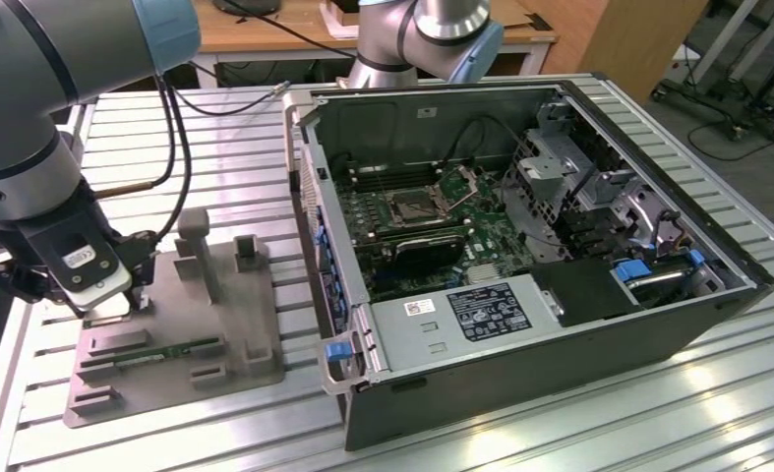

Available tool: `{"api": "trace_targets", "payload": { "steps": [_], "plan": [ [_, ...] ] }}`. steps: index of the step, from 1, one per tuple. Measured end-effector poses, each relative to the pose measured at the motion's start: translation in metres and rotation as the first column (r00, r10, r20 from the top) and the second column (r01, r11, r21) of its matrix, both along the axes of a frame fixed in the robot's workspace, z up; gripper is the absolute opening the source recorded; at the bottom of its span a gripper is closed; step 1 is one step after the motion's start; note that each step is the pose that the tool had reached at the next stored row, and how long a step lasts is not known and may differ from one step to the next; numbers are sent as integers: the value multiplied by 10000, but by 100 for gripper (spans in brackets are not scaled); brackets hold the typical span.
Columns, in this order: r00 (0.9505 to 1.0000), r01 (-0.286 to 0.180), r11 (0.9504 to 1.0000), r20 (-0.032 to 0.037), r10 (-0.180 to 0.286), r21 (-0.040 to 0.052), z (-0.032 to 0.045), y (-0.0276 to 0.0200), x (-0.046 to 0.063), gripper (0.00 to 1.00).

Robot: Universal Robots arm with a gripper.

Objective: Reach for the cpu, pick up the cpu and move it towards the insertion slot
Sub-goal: 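Pick up the cpu and move it towards the insertion slot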

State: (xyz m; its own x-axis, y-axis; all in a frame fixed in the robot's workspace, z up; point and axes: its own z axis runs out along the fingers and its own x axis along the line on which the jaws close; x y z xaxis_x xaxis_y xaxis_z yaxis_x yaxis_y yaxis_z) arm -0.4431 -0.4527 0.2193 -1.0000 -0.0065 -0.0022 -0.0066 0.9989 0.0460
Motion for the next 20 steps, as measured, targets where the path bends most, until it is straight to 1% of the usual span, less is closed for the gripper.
{"api": "trace_targets", "payload": {
  "steps": [6,20],
  "plan": [
    [10000,0,10000,-1,0,0,15,0,0,55],
    [10000,5,10000,-1,-5,2,82,0,0,55]
  ]
}}
